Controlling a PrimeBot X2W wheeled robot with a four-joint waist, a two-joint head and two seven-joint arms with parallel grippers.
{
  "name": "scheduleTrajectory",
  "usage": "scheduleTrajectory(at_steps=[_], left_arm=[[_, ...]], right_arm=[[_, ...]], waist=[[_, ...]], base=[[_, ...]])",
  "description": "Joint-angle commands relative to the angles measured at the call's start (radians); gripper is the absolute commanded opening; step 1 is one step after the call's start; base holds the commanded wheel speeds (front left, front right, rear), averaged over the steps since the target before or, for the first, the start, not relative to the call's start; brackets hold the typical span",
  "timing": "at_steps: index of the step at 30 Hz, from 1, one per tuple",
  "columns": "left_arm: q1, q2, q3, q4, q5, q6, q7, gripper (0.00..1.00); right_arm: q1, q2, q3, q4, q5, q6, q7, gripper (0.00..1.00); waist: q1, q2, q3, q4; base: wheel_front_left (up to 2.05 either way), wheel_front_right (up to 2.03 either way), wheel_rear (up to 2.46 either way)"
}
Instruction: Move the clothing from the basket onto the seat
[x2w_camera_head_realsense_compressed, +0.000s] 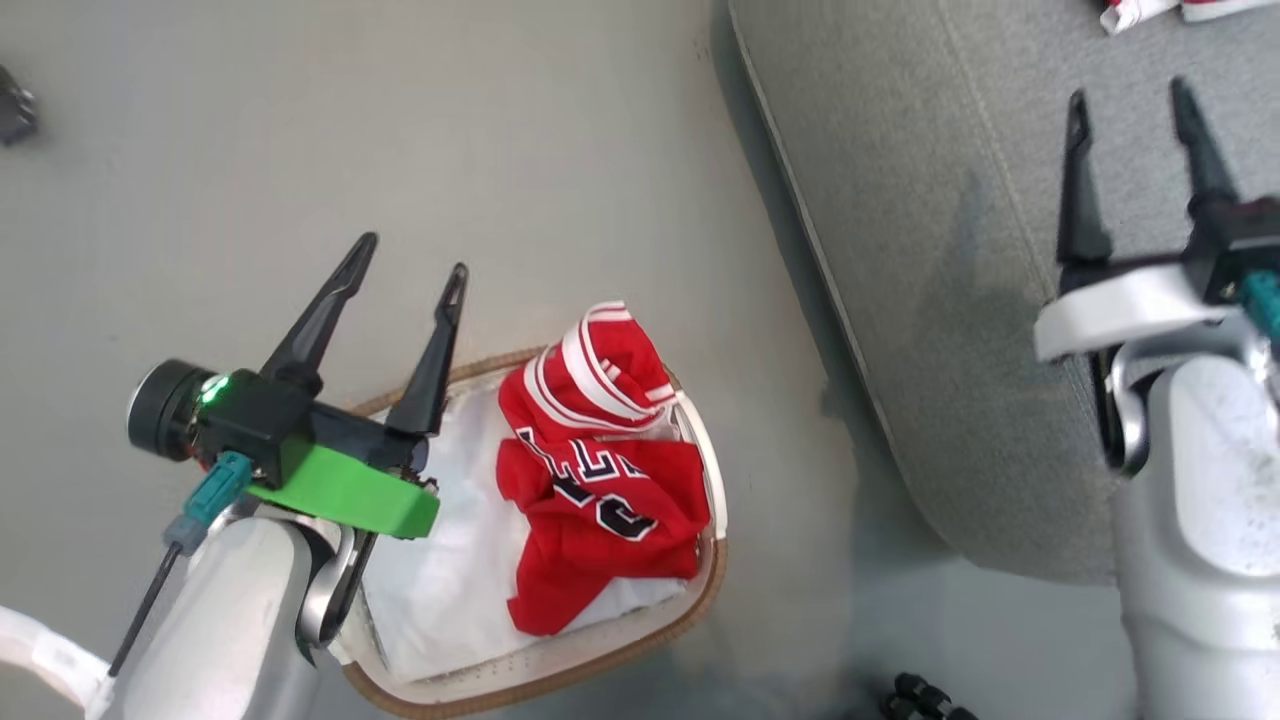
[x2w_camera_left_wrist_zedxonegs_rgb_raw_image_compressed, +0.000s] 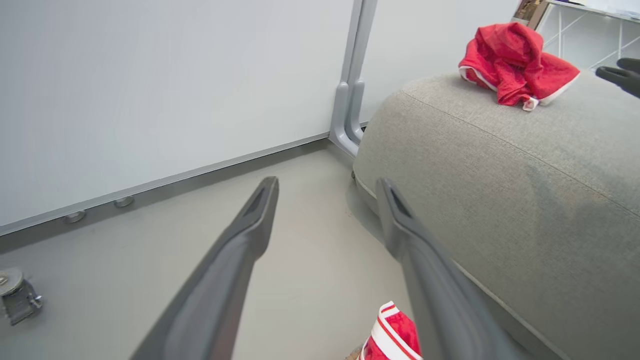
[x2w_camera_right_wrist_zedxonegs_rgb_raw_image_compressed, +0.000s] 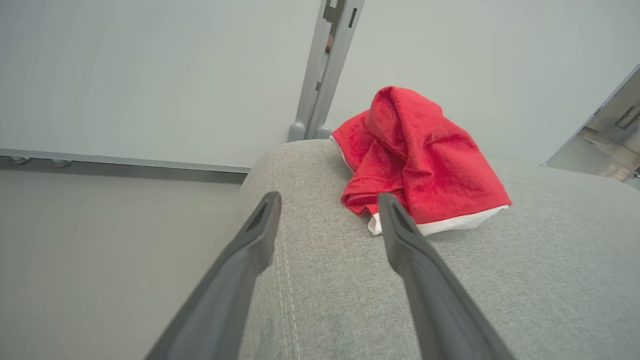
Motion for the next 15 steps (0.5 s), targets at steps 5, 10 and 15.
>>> scheduleTrajectory(at_steps=[5,10,15], left_arm=[[0.079,-0.062,0.114,0.067,0.004,0.000,0.000,1.00],[0.124,-0.102,0.210,0.113,0.032,0.000,0.001,1.00],[0.171,-0.145,0.317,0.163,0.067,0.000,0.000,1.00]], right_arm=[[0.101,0.003,0.083,0.003,0.087,-0.001,-0.005,1.00],[0.145,0.002,0.158,0.035,0.150,-0.001,-0.005,1.00],[0.187,0.001,0.222,0.067,0.189,-0.001,-0.005,1.00]], waist=[[0.0001,0.0000,-0.188,0.089],[0.0001,0.0000,-0.248,0.120],[0.0001,0.0000,-0.308,0.158]], base=[[0.00,0.00,0.00],[0.00,0.00,0.00],[0.00,0.00,0.00]])
